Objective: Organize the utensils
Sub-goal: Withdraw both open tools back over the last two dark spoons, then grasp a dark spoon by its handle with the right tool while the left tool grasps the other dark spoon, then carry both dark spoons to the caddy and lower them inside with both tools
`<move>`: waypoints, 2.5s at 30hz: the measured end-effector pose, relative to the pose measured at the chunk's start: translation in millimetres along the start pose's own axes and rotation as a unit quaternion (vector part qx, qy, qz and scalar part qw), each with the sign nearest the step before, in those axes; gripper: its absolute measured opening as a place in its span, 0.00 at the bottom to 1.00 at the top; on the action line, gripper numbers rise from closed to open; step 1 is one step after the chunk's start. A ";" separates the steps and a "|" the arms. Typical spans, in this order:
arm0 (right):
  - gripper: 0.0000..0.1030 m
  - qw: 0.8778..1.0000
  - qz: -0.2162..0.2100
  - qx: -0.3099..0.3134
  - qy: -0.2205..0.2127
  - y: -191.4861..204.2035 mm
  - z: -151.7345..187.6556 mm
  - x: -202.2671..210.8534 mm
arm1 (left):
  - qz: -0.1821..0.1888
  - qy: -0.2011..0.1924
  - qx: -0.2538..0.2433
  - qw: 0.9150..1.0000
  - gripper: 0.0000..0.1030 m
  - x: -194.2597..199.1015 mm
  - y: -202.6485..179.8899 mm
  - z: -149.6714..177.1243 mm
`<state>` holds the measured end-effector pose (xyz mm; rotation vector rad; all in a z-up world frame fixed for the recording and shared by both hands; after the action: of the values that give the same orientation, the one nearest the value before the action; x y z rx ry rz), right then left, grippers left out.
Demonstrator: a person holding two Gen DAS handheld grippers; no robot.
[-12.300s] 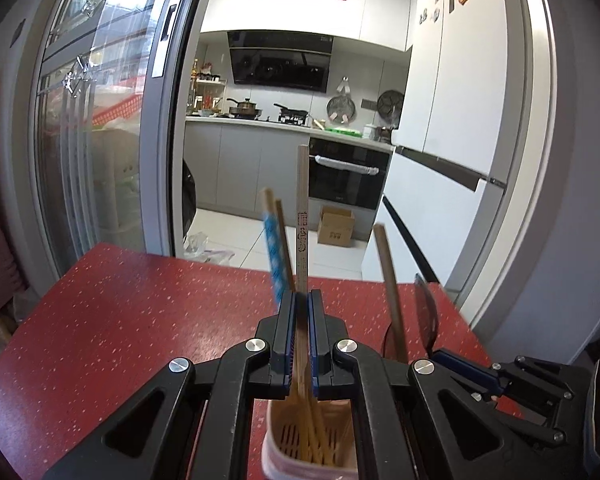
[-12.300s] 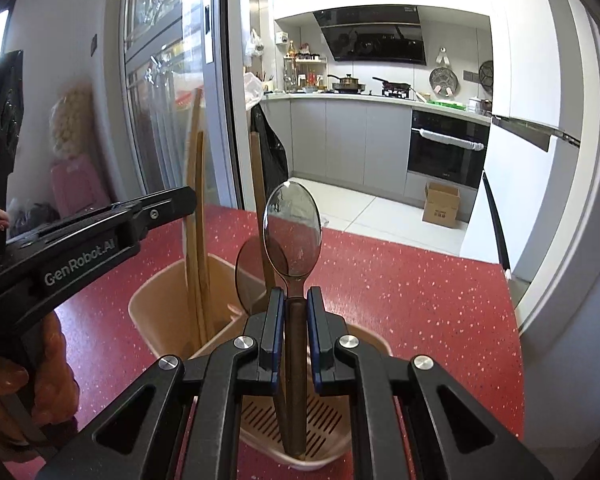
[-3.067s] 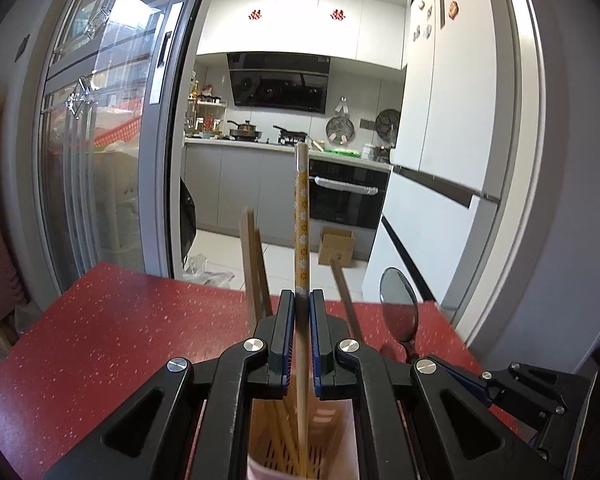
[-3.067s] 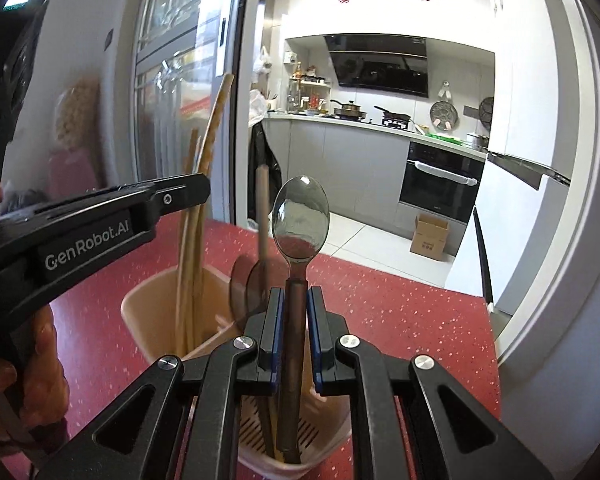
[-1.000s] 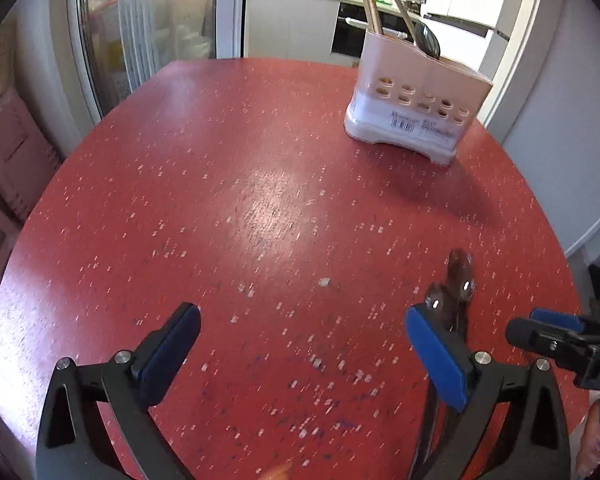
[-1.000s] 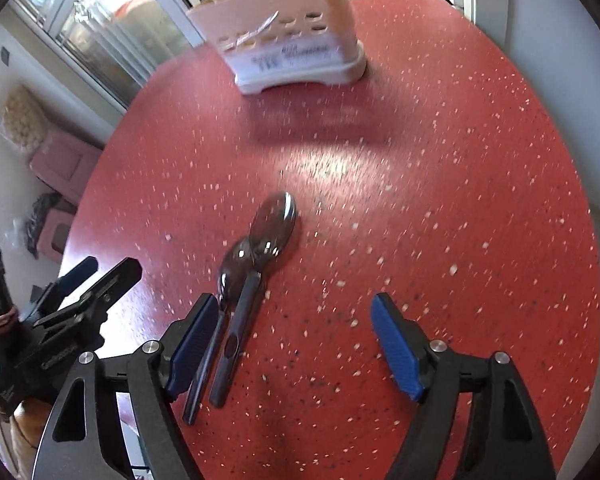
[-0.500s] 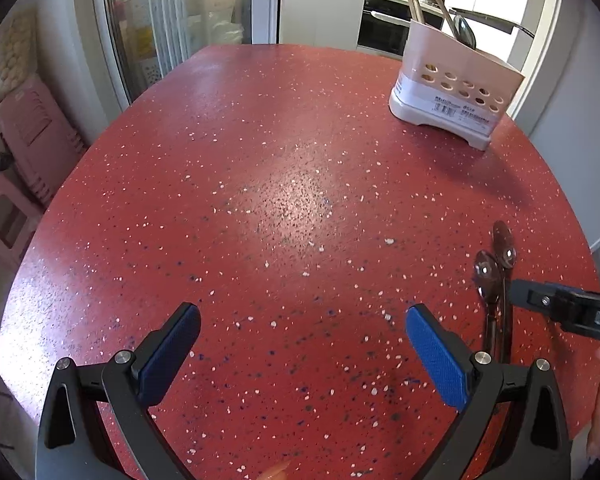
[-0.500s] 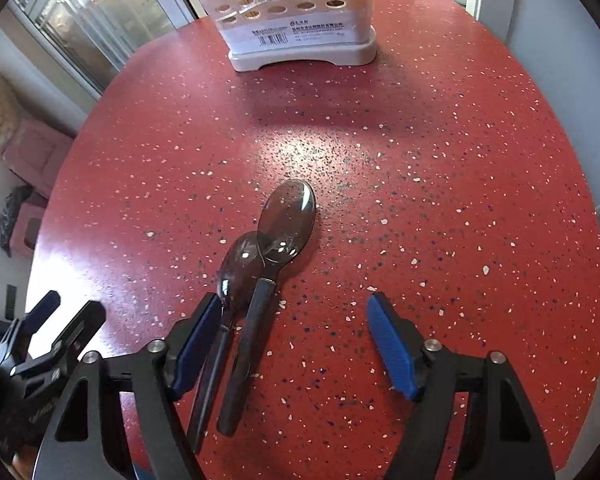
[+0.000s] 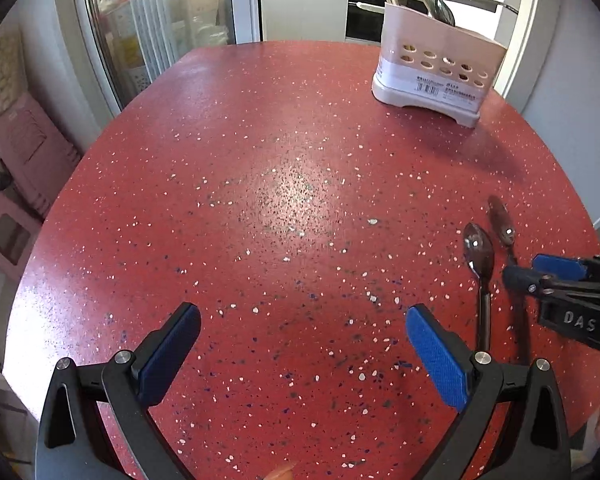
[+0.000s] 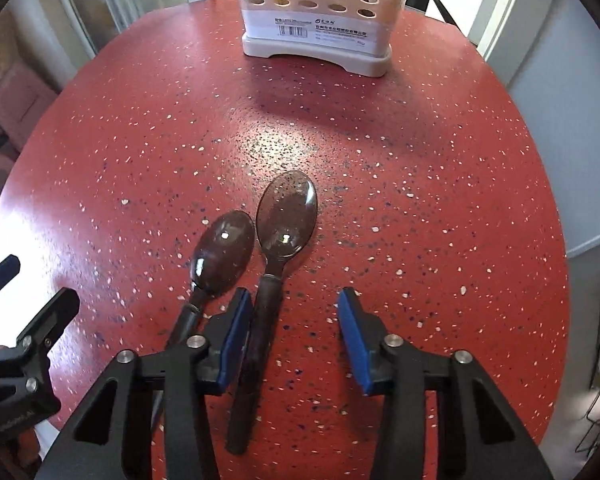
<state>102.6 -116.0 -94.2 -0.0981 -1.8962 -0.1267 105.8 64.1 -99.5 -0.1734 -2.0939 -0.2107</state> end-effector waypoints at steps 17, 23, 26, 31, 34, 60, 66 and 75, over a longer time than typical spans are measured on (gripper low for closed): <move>0.35 0.996 -0.008 0.068 0.054 -1.5 -14.4 -4.0 | 0.082 0.023 -0.074 0.994 1.00 3.4 -56.3 0.7; 0.12 0.996 -0.045 0.057 0.048 -10.0 -19.1 -1.1 | 0.084 0.039 -0.107 0.990 1.00 -2.4 -81.4 -5.1; 0.12 0.996 -0.071 0.036 0.037 -21.0 -20.0 7.3 | 0.088 0.058 -0.119 0.987 1.00 -9.6 -93.6 -9.0; 0.12 0.994 -0.102 0.016 0.026 -36.8 -16.9 19.8 | 0.087 0.078 -0.147 0.982 0.95 -14.2 -110.6 -15.5; 0.12 0.993 -0.120 0.005 0.021 -48.4 -16.8 26.3 | 0.088 0.093 -0.157 0.979 0.94 -15.0 -117.9 -17.8; 0.12 0.982 -0.184 -0.029 -0.019 -77.9 -22.1 66.6 | 0.085 -0.001 -0.139 0.987 0.39 55.1 -120.0 -45.1; 0.12 0.980 -0.195 -0.033 -0.030 -77.7 -28.9 77.6 | 0.076 -0.051 -0.127 0.988 0.39 80.1 -116.4 -57.8; 0.12 0.974 -0.216 -0.046 -0.048 -78.5 -46.6 92.7 | 0.076 -0.089 -0.102 0.988 0.39 88.2 -104.1 -85.4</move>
<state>106.2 -199.7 5.4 0.2522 -1.9844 -0.5121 111.0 -52.8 10.9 -0.4904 -2.2225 -0.3271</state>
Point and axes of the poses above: each gripper's, at about its wrist camera, not at the fingertips, and x roughly against the way its jaws point, y to its left, z to its underside, the point moved 8 cm from there along -x, roughly the way its jaws point, and after that the axes turned 10 degrees about -x, right-handed, at the moved point
